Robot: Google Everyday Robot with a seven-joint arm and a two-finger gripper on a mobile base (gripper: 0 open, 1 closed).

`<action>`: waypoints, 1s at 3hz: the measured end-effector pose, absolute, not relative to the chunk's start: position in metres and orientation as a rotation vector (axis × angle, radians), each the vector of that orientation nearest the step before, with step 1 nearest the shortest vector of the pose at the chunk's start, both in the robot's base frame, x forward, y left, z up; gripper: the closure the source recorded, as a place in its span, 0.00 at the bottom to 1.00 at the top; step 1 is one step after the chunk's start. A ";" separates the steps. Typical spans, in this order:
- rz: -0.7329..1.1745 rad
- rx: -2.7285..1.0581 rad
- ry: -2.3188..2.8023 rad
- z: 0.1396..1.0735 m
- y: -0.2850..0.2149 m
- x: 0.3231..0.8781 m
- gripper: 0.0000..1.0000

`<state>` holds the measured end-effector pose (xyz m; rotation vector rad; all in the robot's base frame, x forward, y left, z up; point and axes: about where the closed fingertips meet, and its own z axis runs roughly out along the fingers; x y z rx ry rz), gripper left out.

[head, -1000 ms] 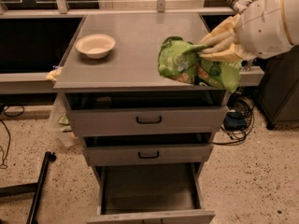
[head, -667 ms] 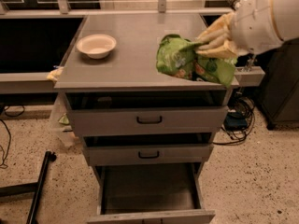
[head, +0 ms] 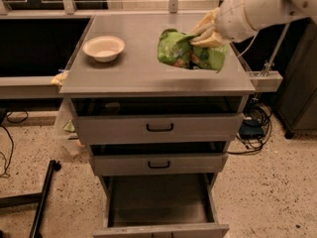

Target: Pick green rice chip bag from bottom drawer and place on counter

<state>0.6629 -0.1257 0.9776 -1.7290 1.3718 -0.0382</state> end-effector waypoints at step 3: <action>-0.041 -1.746 1.333 0.955 -0.110 0.722 0.57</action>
Offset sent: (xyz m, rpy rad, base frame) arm 0.0408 0.0082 -0.0169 -0.0109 -0.0125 0.0189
